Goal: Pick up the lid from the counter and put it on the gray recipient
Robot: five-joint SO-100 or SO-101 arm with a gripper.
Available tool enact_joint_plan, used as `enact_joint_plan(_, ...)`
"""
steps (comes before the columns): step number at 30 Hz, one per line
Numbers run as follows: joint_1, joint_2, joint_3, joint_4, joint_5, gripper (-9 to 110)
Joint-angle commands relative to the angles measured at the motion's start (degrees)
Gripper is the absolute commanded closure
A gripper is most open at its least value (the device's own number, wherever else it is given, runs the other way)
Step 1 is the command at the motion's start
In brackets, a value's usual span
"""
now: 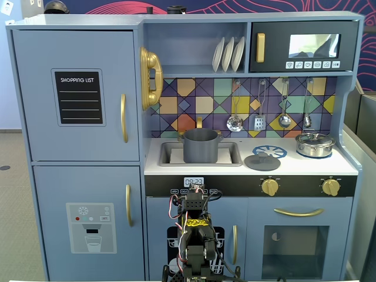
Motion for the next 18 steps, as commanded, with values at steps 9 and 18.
enact_joint_plan(9, 2.02, -0.35, 1.23, 9.84, 0.18, 101)
enact_joint_plan(18, 3.96, -6.50, -12.74, 6.06, -4.48, 101)
